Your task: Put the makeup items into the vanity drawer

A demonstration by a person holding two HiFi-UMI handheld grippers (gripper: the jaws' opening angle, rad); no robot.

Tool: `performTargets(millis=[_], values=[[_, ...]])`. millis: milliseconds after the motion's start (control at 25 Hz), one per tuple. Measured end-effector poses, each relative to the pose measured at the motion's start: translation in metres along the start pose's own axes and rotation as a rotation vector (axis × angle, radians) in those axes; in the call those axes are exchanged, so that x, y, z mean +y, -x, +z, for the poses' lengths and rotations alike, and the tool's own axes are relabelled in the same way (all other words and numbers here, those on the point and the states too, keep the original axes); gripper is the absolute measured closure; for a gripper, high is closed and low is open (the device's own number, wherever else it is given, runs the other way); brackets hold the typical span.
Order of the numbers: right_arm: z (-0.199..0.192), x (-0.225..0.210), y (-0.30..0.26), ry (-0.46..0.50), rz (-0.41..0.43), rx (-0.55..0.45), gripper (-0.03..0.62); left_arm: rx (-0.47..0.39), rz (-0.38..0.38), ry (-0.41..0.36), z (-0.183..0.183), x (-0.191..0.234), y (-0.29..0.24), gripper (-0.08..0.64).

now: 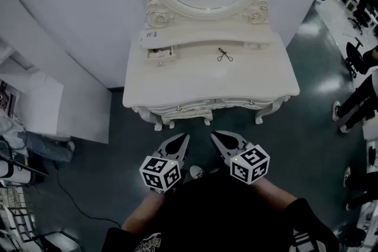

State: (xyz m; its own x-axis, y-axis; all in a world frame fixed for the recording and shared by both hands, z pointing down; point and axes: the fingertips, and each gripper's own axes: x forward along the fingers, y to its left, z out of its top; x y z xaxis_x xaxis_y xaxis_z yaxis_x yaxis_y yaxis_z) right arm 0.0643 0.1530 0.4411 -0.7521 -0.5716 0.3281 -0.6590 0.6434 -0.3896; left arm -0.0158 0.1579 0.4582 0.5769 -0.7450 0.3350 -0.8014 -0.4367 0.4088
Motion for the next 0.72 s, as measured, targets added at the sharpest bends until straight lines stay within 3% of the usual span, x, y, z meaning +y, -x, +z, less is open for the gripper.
performTargets(millis=[720], values=[[0.0040, 0.0006, 0.0000, 0.007, 0.014, -0.025, 0.563, 0.003, -0.001, -0.009, -0.0018, -0.0007, 0.0022, 0.560]])
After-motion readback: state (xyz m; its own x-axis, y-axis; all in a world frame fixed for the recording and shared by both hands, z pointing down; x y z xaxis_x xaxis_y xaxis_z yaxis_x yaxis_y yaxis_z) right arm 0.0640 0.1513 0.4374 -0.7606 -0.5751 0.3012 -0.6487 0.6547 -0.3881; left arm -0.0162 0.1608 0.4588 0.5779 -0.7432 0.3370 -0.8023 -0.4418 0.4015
